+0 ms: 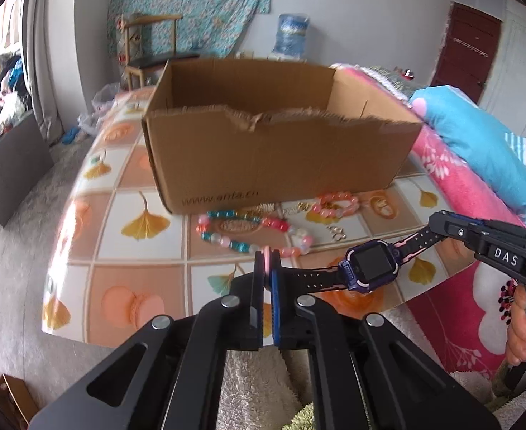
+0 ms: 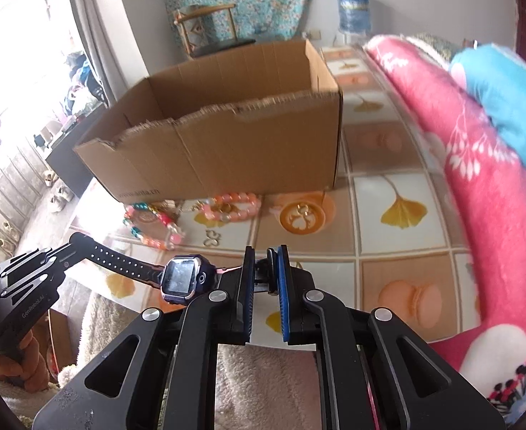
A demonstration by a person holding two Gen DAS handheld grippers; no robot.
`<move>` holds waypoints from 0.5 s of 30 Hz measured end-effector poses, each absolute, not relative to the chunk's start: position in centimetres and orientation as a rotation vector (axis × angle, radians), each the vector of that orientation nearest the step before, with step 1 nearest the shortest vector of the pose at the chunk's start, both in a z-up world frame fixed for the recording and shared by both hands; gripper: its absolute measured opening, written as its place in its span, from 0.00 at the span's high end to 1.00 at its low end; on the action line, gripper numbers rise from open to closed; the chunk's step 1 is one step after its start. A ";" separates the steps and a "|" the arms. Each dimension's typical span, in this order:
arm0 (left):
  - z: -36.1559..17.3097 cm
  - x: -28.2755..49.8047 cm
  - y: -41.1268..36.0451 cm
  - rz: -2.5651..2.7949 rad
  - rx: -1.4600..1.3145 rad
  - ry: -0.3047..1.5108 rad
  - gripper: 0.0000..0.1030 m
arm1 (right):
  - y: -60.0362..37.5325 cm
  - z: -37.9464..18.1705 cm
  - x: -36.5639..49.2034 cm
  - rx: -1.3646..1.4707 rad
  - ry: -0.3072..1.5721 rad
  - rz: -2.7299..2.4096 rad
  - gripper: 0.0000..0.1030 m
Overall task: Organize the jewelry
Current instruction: 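Lift the smartwatch with the right gripper toward the cardboard box, then lower the smartwatch into the box and open the right gripper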
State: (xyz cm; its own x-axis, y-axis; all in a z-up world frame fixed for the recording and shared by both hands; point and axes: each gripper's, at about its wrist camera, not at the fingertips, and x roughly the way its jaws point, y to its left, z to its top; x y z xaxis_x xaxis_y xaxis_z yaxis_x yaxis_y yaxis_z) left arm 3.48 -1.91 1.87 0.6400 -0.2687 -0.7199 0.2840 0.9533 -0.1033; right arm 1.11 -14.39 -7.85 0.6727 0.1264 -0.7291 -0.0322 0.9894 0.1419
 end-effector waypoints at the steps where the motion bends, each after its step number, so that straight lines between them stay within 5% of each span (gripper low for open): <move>1: 2.7 3.1 -1.8 -0.324 0.026 0.787 0.97 | -14.2 -7.0 0.8 0.108 0.808 0.090 0.90; 15: 15.9 7.4 1.0 -0.334 0.105 0.421 0.97 | -10.7 5.8 7.0 -0.119 0.503 0.180 0.90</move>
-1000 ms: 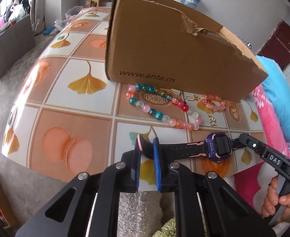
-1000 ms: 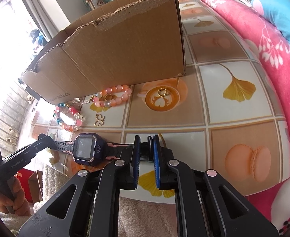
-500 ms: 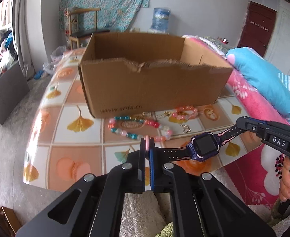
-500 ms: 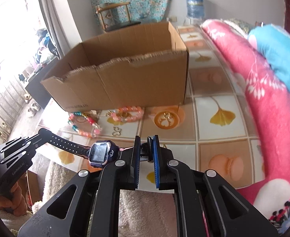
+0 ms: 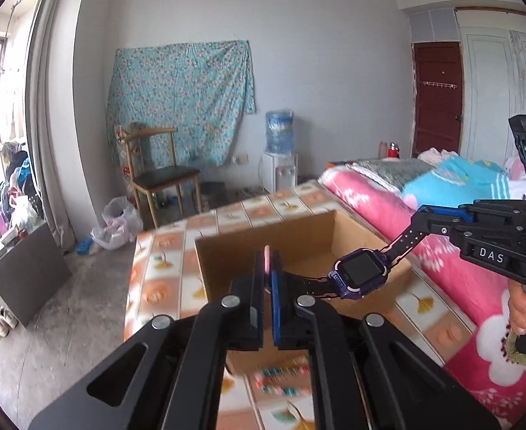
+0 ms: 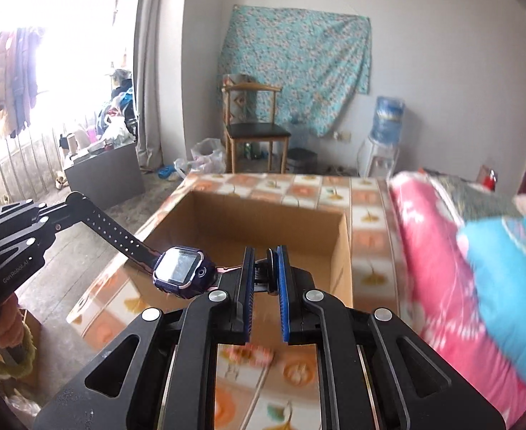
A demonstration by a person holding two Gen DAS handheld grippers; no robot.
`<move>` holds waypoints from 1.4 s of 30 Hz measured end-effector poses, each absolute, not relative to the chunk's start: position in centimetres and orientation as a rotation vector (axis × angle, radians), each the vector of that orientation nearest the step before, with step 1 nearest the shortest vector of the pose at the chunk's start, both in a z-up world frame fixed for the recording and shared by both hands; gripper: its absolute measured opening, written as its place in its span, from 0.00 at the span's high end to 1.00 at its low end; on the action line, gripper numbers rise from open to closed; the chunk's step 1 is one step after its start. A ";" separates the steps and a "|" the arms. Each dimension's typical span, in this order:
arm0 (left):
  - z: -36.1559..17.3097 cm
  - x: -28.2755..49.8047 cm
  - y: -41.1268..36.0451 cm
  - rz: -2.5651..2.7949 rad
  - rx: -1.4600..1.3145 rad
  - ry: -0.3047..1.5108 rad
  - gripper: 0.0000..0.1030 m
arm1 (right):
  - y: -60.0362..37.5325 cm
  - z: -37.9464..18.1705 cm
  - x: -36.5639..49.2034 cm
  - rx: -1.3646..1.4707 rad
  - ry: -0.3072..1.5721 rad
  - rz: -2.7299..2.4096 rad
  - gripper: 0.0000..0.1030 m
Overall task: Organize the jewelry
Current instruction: 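Lower the smartwatch into the box and open the right gripper, then move the right gripper back to the teal-and-pink beaded bracelet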
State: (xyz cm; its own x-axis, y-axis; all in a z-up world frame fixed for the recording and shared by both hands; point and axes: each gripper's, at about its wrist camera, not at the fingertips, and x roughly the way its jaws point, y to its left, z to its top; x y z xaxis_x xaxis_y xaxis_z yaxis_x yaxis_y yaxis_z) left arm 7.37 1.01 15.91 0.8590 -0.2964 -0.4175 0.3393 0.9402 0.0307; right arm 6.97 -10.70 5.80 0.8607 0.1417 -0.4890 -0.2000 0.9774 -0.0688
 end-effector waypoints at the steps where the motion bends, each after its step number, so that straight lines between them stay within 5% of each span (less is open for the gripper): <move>1: 16.0 8.7 1.2 -0.339 0.103 0.433 0.97 | -10.6 6.0 8.5 -0.126 0.515 0.190 0.90; 15: 6.0 29.4 -1.3 -0.265 0.270 0.876 0.97 | -9.7 -4.1 32.2 -0.060 1.078 0.255 0.90; 25: 3.1 33.5 -2.9 -0.231 0.361 1.067 0.93 | -10.7 -6.6 34.9 -0.029 1.139 0.219 0.90; 31: 4.4 33.3 -2.0 -0.244 0.297 1.038 0.59 | -12.2 -6.1 34.5 -0.001 1.128 0.201 0.87; 42: 10.4 28.4 1.7 -0.262 0.158 0.859 0.33 | -16.5 -0.9 29.6 0.127 1.022 0.218 0.81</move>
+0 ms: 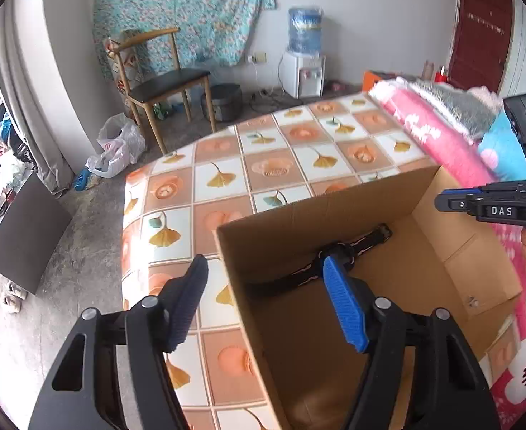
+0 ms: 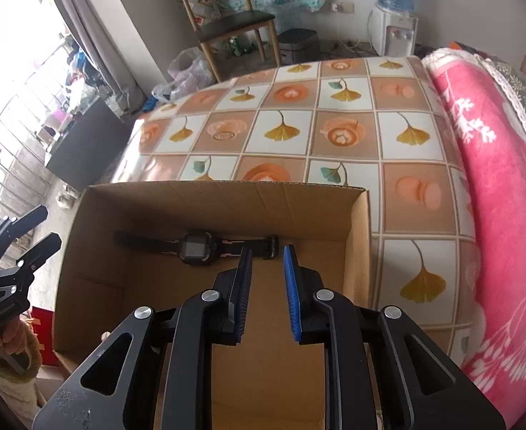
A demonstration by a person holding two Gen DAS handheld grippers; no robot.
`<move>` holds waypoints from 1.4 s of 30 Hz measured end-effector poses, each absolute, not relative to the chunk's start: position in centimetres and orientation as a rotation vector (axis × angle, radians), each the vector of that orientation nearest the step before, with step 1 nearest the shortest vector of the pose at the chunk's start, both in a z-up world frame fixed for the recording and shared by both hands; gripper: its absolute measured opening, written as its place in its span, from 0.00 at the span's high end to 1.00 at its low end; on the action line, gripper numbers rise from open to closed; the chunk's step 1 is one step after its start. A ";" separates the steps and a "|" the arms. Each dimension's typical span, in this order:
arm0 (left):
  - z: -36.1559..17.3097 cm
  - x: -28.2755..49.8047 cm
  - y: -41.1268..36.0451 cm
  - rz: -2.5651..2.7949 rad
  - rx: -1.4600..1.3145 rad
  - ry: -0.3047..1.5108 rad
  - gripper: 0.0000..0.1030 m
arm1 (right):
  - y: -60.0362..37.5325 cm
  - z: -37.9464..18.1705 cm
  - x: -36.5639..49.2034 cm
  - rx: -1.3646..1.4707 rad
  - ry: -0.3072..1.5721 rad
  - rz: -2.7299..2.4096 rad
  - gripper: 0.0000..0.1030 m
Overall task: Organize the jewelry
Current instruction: 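Move the right gripper back to the teal-and-pink beaded bracelet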
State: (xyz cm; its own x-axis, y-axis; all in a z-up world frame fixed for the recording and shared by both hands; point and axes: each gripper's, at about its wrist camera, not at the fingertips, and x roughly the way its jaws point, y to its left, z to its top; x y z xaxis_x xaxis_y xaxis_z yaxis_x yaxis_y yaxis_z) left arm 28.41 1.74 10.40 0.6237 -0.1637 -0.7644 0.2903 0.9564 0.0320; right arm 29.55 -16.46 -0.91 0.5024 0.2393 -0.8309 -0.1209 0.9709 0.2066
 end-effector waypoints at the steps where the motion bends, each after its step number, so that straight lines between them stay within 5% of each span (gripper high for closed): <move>1: 11.2 27.3 2.5 -0.260 0.138 0.834 0.31 | -16.9 0.0 28.6 0.144 0.999 0.229 0.81; 12: 9.8 13.9 9.4 -0.259 -0.065 0.737 0.06 | -17.1 3.6 14.1 0.222 0.803 0.401 0.68; 15: 5.4 11.7 9.4 -0.211 -0.088 0.841 0.06 | -15.6 1.1 11.0 0.192 0.809 0.405 0.54; 21: -3.8 10.5 7.4 -0.098 -0.044 1.087 0.06 | -11.9 -7.9 8.8 0.039 1.064 0.230 0.54; 29: -5.3 9.6 6.0 -0.066 0.038 1.069 0.05 | -11.0 -12.5 9.4 -0.049 1.143 0.091 0.50; 36: -5.0 9.4 6.4 -0.057 0.040 1.060 0.05 | -10.3 -13.2 10.0 -0.081 1.139 0.042 0.14; 42: -4.9 8.8 6.2 -0.059 0.043 1.071 0.05 | -10.9 -13.6 10.2 -0.046 1.162 0.042 0.08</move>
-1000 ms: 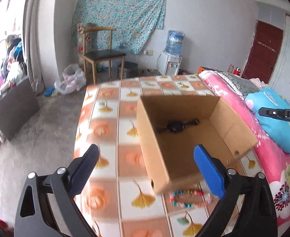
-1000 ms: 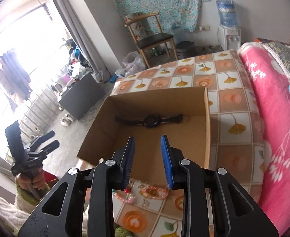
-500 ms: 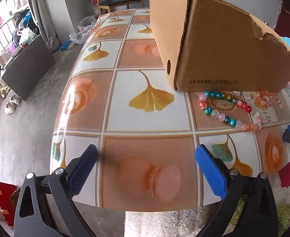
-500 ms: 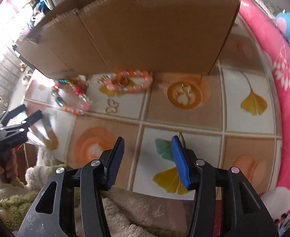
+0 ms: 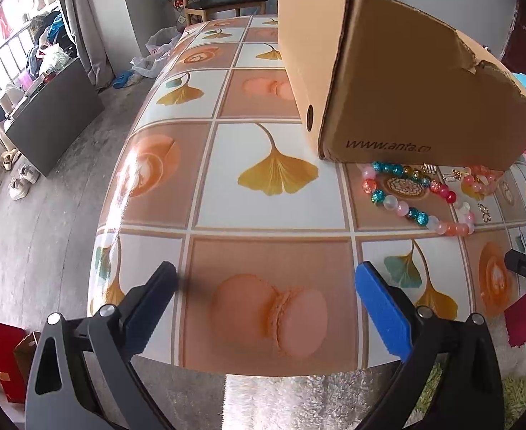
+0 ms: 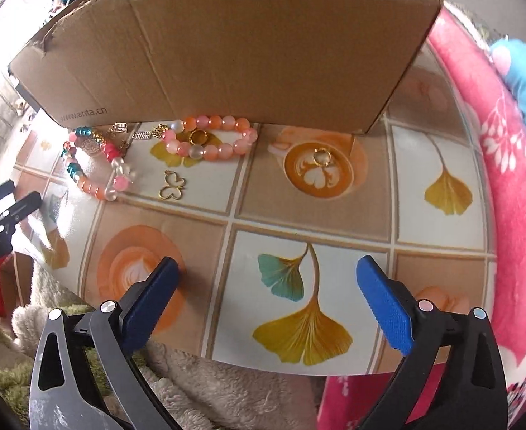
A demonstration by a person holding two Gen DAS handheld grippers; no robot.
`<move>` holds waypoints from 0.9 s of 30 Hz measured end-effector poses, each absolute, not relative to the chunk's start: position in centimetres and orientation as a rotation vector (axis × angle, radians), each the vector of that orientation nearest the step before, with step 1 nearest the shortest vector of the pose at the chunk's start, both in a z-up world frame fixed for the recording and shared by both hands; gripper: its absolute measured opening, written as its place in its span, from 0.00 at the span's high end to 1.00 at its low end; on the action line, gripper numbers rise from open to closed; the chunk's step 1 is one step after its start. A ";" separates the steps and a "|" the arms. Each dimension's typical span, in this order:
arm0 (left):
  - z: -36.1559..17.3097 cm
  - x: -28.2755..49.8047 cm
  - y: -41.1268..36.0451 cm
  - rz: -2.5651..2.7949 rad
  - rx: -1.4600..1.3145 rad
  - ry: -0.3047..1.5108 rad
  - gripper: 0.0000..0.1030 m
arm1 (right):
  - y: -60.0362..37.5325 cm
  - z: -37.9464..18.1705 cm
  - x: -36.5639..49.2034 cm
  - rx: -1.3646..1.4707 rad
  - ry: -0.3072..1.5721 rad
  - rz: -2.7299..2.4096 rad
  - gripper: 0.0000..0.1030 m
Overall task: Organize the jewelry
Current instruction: 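Move the right gripper back to the teal-and-pink beaded bracelet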
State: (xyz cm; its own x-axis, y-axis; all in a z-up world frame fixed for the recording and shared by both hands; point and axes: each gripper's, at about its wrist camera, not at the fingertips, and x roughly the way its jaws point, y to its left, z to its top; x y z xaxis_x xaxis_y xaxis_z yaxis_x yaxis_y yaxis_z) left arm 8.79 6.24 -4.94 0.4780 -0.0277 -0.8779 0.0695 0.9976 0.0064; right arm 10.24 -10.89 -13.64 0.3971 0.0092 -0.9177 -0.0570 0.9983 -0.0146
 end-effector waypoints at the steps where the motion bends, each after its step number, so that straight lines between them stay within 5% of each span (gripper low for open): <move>1: -5.0 8.9 6.2 -0.060 0.045 1.070 0.05 | -10.9 -13.6 10.4 -0.049 1.161 0.041 0.08; 9: -5.1 9.1 6.3 -0.061 0.037 1.068 0.05 | -12.5 -13.6 8.7 -0.092 1.157 0.052 0.08; 17: -5.1 8.8 6.3 -0.065 0.038 1.043 0.05 | -7.5 -8.2 7.8 -0.070 0.909 0.274 0.10; 23: -5.2 8.5 6.3 -0.072 0.040 1.015 0.05 | -4.4 -11.1 9.7 -0.066 1.000 0.309 0.53; 27: -5.2 8.4 6.4 -0.076 0.042 1.003 0.05 | -3.8 -11.7 10.8 -0.056 1.025 0.302 0.69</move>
State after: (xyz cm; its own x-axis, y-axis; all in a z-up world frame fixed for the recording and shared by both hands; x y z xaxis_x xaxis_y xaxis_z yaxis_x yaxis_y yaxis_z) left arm 8.38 6.37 -5.20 0.5350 -0.0449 -0.8436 0.0833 0.9965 -0.0002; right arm 10.77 -3.82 -11.71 0.4820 0.2212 -0.8478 -0.2735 0.9572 0.0942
